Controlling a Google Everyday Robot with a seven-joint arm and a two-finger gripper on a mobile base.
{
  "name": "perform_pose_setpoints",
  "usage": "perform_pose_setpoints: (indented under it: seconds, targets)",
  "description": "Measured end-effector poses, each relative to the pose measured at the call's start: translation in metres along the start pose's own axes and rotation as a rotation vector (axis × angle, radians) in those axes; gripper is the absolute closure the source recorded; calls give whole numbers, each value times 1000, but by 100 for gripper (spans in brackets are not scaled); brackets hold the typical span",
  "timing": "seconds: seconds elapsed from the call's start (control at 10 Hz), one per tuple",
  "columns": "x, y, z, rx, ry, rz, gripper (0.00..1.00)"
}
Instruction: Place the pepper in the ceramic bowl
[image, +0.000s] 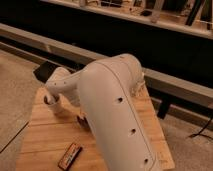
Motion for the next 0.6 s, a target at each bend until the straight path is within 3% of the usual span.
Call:
perform_pose_setpoints:
  seconds: [0.6]
  targets:
    - [0,-24,7,69,30,109,20]
